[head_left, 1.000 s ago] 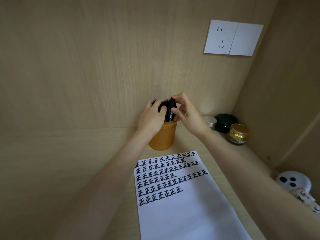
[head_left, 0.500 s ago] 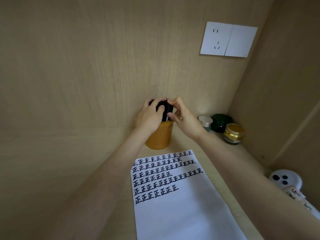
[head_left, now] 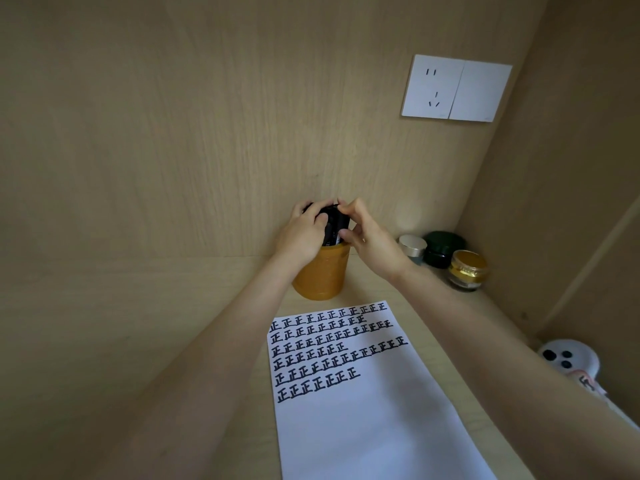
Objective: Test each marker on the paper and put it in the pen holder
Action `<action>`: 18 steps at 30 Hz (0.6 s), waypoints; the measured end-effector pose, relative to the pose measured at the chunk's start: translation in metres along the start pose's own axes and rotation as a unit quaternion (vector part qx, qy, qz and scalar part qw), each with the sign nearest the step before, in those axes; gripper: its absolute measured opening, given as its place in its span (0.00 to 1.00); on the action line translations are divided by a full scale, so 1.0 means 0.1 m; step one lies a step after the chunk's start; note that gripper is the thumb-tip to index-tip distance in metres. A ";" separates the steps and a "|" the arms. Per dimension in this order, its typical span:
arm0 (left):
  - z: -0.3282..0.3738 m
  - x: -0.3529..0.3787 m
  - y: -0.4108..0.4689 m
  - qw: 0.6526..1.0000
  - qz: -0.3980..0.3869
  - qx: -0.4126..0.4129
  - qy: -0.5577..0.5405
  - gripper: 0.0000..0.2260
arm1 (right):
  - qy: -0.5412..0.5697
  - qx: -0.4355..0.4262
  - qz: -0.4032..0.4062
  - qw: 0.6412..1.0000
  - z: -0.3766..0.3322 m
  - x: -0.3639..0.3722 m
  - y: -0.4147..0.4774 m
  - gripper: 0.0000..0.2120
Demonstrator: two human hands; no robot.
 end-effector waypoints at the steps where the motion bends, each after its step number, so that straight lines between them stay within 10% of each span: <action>1: 0.00 0.01 -0.01 1.000 -0.001 0.001 -0.001 0.18 | 0.002 0.003 0.000 1.000 0.01 0.01 0.00 0.16; 18: 0.12 -0.18 -0.25 0.996 0.033 0.083 -0.002 0.14 | 0.027 0.036 0.034 0.998 0.04 -0.07 -0.07 0.20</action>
Point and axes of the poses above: each hand's wrist, its own y-axis towards the middle knuckle, its own x-axis out of the palm, z = x × y, the point moved 10 cm from there along y, towards the middle knuckle, and after that the axes turned 5 degrees about -z, right-handed, at the moved point
